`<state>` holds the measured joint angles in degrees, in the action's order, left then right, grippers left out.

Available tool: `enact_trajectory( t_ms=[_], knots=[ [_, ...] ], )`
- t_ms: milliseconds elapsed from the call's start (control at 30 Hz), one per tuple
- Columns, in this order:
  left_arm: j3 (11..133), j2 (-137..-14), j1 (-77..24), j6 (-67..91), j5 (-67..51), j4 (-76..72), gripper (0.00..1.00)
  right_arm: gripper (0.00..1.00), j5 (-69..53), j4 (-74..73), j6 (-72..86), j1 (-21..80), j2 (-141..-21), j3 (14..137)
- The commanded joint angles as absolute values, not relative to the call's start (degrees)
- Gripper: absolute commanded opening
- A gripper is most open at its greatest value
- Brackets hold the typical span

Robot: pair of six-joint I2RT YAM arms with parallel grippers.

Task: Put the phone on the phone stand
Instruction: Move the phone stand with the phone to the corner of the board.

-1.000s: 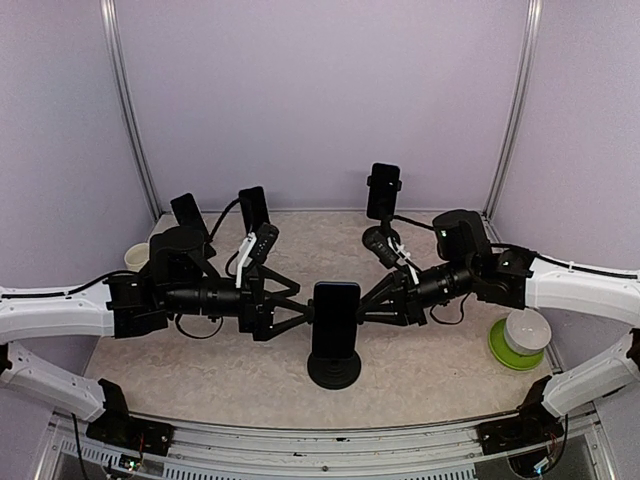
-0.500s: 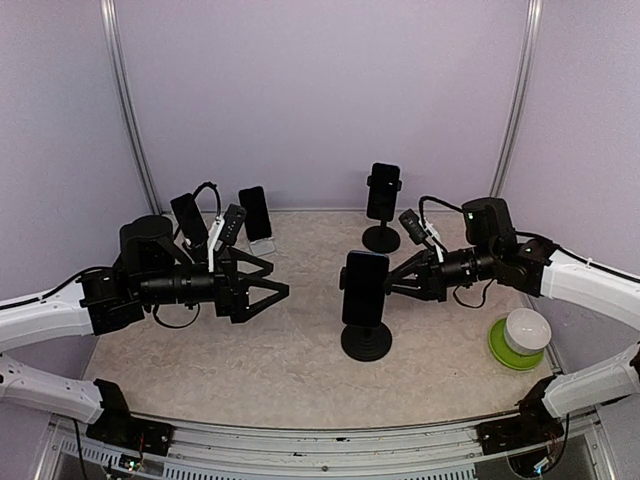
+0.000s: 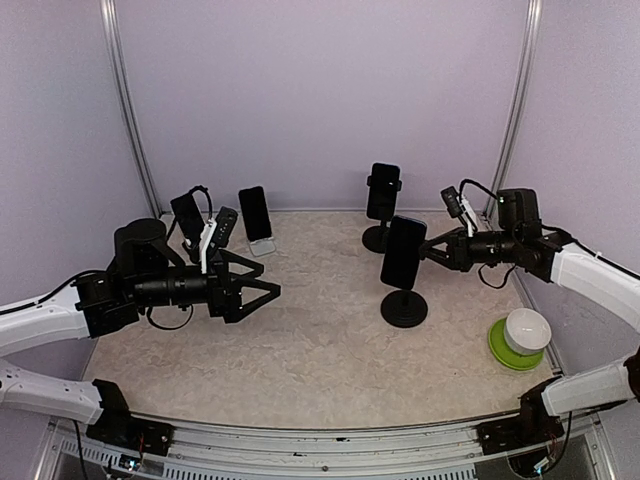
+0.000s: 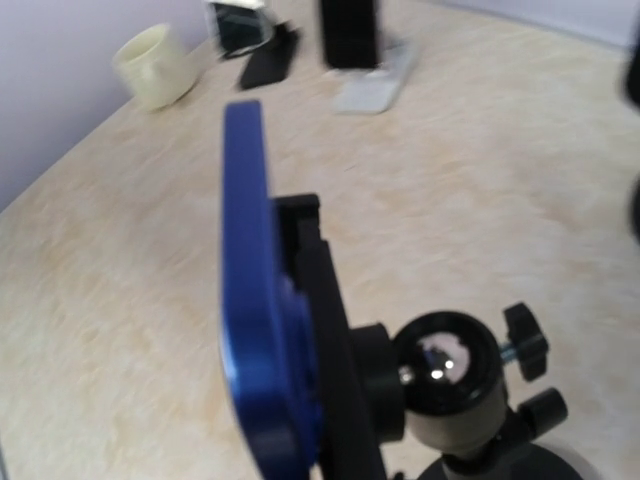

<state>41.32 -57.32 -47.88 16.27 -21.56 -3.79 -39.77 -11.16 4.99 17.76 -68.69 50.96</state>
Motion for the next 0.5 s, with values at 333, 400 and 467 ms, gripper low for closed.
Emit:
enact_trajectory(
  t_ms=[333, 400, 467],
  knots=[
    [40.6, -56.7, -47.1, 15.6, -21.4, -3.5, 0.99, 0.00, -38.9, 3.0, 5.9, 8.0, -69.0, 57.1],
    [40.7, -56.6, -47.0, 15.5, -21.4, -3.2, 0.99, 0.00, -39.9, 3.5, 5.8, 6.3, -69.9, 57.7],
    [40.8, -56.5, -46.9, 15.3, -21.4, -2.8, 0.99, 0.00, -41.4, 4.7, 5.9, 4.6, -71.0, 58.2]
  ],
)
